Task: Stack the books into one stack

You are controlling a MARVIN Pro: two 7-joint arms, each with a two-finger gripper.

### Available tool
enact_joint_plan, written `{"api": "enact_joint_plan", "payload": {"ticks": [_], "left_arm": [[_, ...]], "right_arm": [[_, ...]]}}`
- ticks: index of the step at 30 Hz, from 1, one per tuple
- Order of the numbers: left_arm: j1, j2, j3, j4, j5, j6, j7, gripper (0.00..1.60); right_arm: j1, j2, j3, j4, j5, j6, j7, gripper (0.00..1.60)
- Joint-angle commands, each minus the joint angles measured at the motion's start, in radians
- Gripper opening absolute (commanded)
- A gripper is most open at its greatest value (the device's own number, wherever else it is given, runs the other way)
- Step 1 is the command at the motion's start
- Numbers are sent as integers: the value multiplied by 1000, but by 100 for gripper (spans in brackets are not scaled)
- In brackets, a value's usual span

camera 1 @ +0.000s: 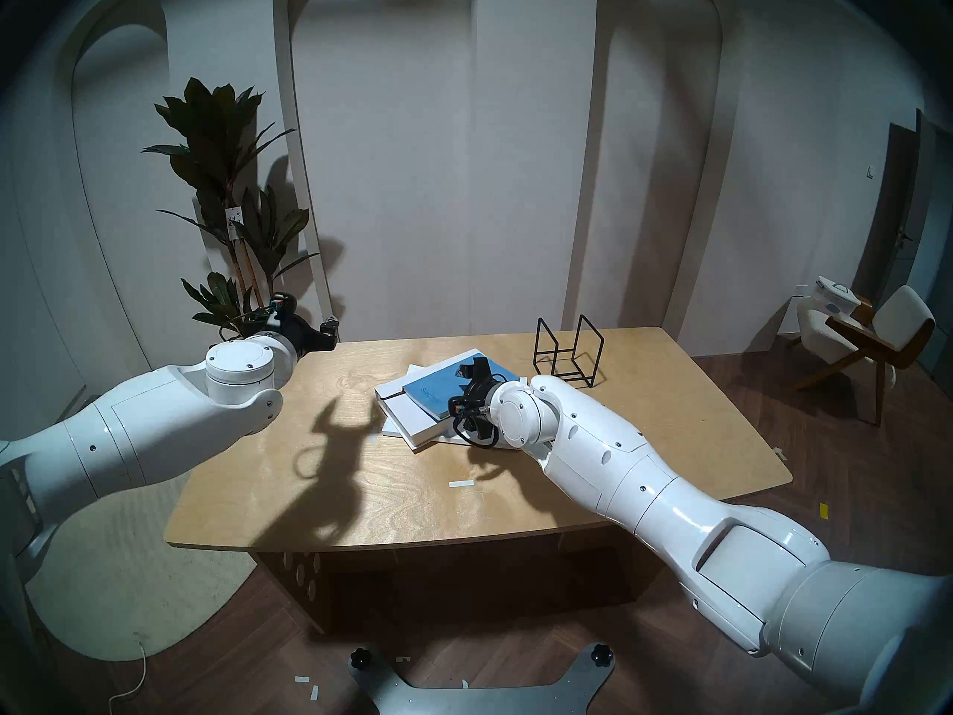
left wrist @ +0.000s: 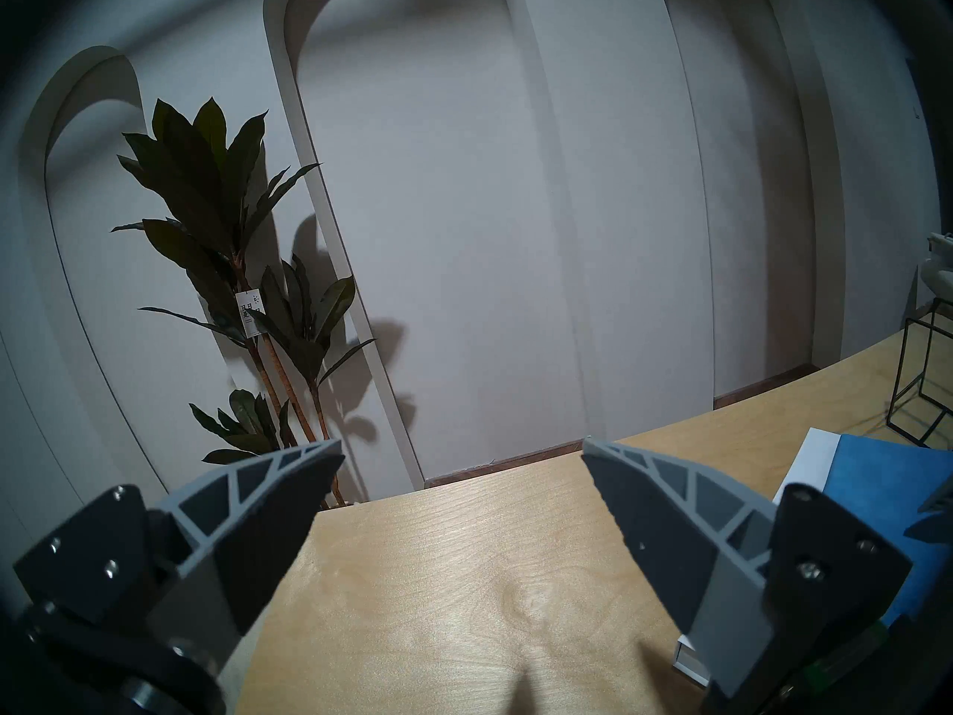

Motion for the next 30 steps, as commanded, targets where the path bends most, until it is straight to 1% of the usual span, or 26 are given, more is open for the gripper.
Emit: {"api": "enact_joint_plan", "payload": {"ticks": [1, 2, 4, 5, 6, 7, 10, 11, 13, 14, 15, 17, 18, 20, 21, 22, 23, 25, 26, 27, 28, 29, 30], "left_arm": [[-27, -2, -20, 1, 3, -2, 1, 160], [-27, -2, -20, 1, 3, -2, 1, 160], [-27, -2, -19, 1, 3, -2, 2, 160], [-27, -2, -19, 1, 3, -2, 2, 160], [-27, -2, -19, 1, 3, -2, 2, 160], [-27, -2, -19, 1, 3, -2, 2, 160], [-27, -2, -19, 1, 3, -2, 2, 160], [-27, -2, -19, 1, 3, -2, 2, 160], [-27, -2, -19, 1, 3, -2, 2, 160], [-27, -2, -19, 1, 3, -2, 2, 160], [-26, -1, -19, 1, 3, -3, 2, 160], [-26, -1, -19, 0, 3, -3, 2, 160], [-26, -1, -19, 0, 3, -3, 2, 160], [-25, -1, -19, 0, 3, -3, 2, 160], [-25, 0, -18, -1, 3, -3, 2, 160], [-25, 0, -18, -1, 3, -3, 2, 160], [-25, 0, -18, -1, 3, -4, 2, 160], [-24, 0, -18, -1, 3, -4, 2, 160], [-24, 0, -18, -1, 3, -4, 2, 160], [-24, 0, -18, -1, 3, -4, 2, 160], [-24, 0, -18, -1, 3, -4, 2, 160], [-24, 0, -17, -1, 3, -4, 2, 160], [-23, 0, -17, -1, 3, -4, 2, 160]], "right_arm": [[-30, 60, 18, -112, 82, 79, 115, 160], [-36, 70, 24, -136, 92, 87, 143, 160], [-41, 79, 43, -159, 140, 91, 171, 160], [-46, 91, 52, -189, 151, 103, 205, 160], [-41, 95, 55, -191, 166, 106, 211, 160], [-46, 99, 71, -202, 198, 112, 230, 160], [-48, 119, 94, -244, 249, 142, 296, 160], [-52, 123, 109, -257, 272, 150, 319, 160], [-59, 127, 141, -280, 295, 156, 353, 160], [-69, 133, 157, -301, 316, 161, 353, 160], [-81, 115, 195, -300, 353, 171, 332, 160], [-101, 113, 243, -338, 382, 186, 299, 160], [-94, 116, 245, -339, 402, 189, 290, 160], [-105, 121, 282, -370, 413, 195, 265, 160], [-107, 128, 296, -381, 433, 196, 254, 160], [-123, 131, 323, -404, 445, 197, 248, 160], [-119, 143, 326, -406, 449, 196, 221, 160], [-144, 156, 369, -441, 478, 202, 203, 160], [-153, 162, 387, -455, 483, 203, 192, 160], [-151, 174, 391, -459, 483, 206, 173, 160], [-171, 177, 424, -484, 491, 207, 162, 160], [-170, 188, 427, -487, 503, 213, 150, 160], [-184, 194, 450, -504, 515, 215, 135, 160]]}}
